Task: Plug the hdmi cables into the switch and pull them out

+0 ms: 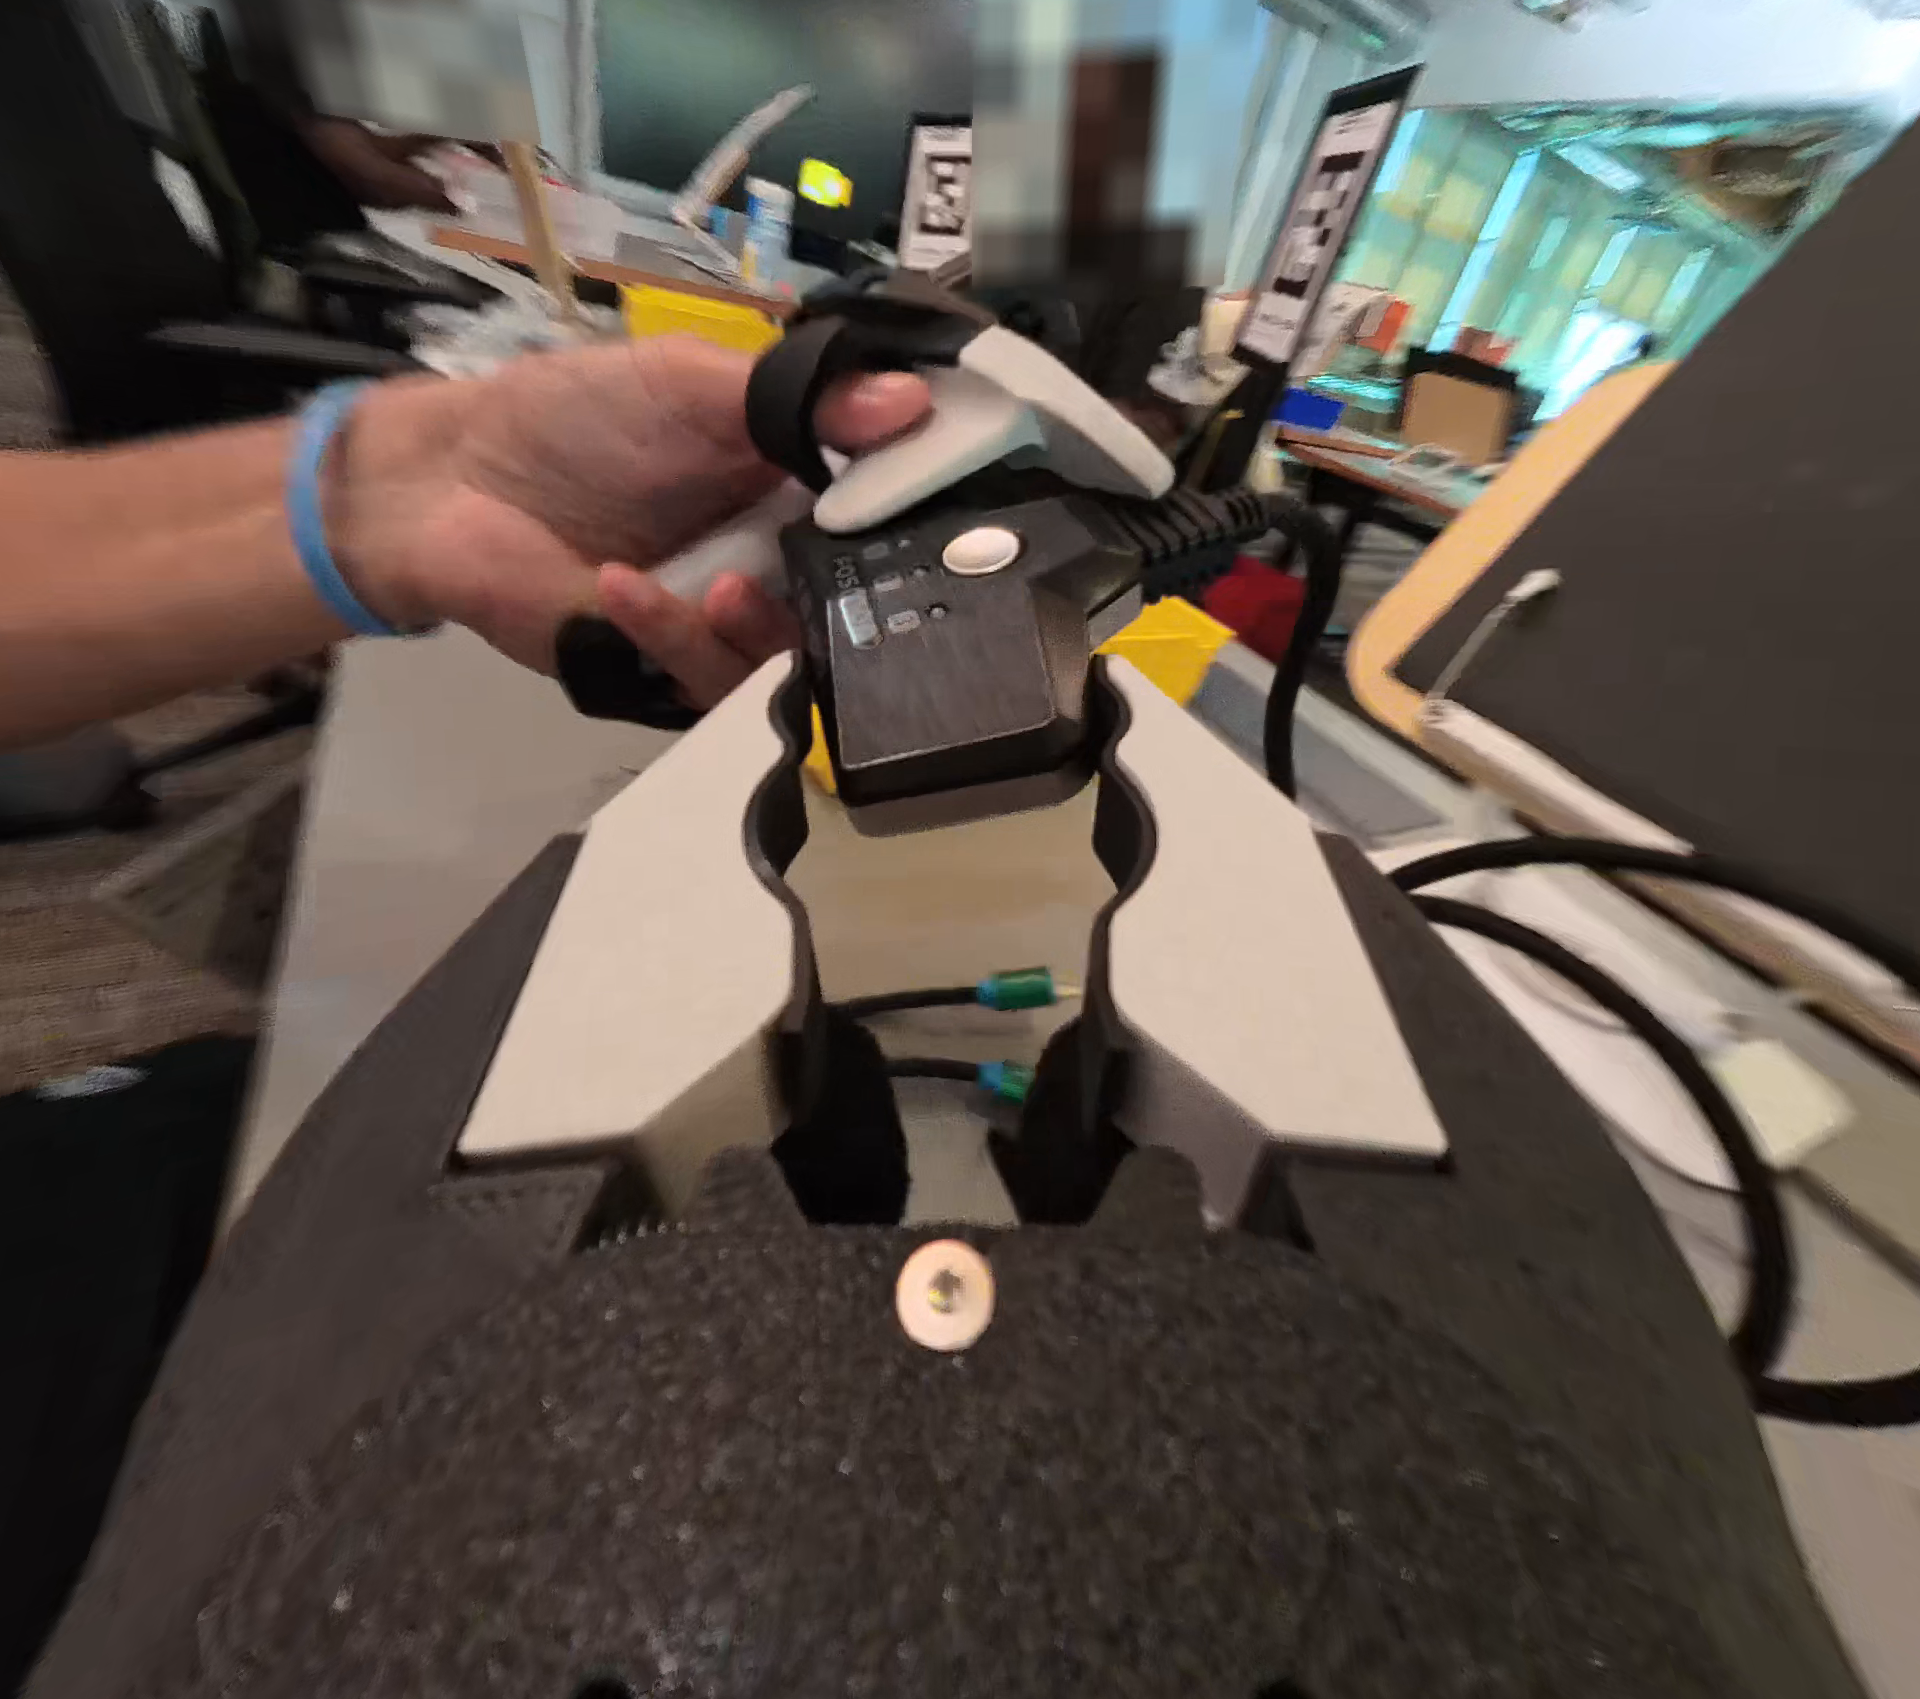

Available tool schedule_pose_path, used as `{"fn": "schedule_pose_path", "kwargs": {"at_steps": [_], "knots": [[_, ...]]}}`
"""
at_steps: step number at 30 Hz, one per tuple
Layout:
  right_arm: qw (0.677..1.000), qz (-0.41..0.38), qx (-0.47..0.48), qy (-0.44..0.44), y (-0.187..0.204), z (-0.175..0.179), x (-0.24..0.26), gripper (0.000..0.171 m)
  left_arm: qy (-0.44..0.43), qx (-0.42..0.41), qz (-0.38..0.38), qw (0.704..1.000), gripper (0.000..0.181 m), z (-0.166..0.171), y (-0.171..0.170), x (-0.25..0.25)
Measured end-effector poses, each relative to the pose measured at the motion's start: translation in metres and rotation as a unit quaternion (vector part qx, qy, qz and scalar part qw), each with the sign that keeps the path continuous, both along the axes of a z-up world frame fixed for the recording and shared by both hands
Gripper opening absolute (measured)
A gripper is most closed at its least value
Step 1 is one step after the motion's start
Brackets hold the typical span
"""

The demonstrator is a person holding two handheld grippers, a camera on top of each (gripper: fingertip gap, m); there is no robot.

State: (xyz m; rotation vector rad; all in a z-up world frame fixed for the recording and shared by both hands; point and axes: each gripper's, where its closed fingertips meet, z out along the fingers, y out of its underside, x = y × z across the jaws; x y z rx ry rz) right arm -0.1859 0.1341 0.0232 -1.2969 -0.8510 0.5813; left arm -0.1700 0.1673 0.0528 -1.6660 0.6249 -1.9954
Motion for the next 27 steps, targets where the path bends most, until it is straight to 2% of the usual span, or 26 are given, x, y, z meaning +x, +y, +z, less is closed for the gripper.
{"fn": "schedule_pose_path", "kwargs": {"at_steps": [1, 4, 7, 8, 11, 12, 15, 22, 24, 27], "knots": [[0.999, 0.023, -0.026, 0.015, -0.002, 0.002, 0.003, 0.053, -0.002, 0.031, 0.005, 1.0, 0.03, 0.003, -0.001, -0.003], [0.993, 0.047, -0.093, 0.053, 0.001, 0.005, 0.016, 0.052, 0.002, 0.139, 0.043, 0.989, 0.035, 0.015, 0.003, -0.02], [0.984, 0.053, -0.143, 0.091, 0.009, 0.006, 0.034, 0.052, 0.049, 0.254, 0.089, 0.962, 0.047, 0.019, 0.007, -0.037], [0.98, 0.059, -0.16, 0.1, 0.01, 0.005, 0.038, 0.052, 0.069, 0.281, 0.085, 0.953, 0.051, 0.016, 0.004, -0.039], [0.969, 0.09, -0.2, 0.112, 0.007, 0.004, 0.043, 0.052, 0.137, 0.344, 0.025, 0.929, 0.081, -0.011, -0.018, -0.028], [0.969, 0.096, -0.201, 0.11, 0.006, 0.003, 0.043, 0.052, 0.156, 0.366, 0.029, 0.917, 0.082, -0.018, -0.021, -0.023], [0.969, 0.103, -0.202, 0.098, 0.004, 0.001, 0.041, 0.052, 0.141, 0.421, 0.07, 0.893, 0.081, -0.022, -0.029, -0.011], [0.965, 0.124, -0.213, 0.085, -0.003, -0.006, 0.03, 0.052, 0.144, 0.396, 0.032, 0.906, 0.062, -0.036, -0.042, 0.004], [0.961, 0.136, -0.222, 0.091, -0.005, -0.007, 0.029, 0.052, 0.147, 0.403, 0.045, 0.902, 0.055, -0.037, -0.039, 0.005], [0.953, 0.152, -0.245, 0.091, -0.007, -0.012, 0.031, 0.052, 0.145, 0.403, 0.043, 0.903, 0.054, -0.039, -0.041, 0.007]]}}
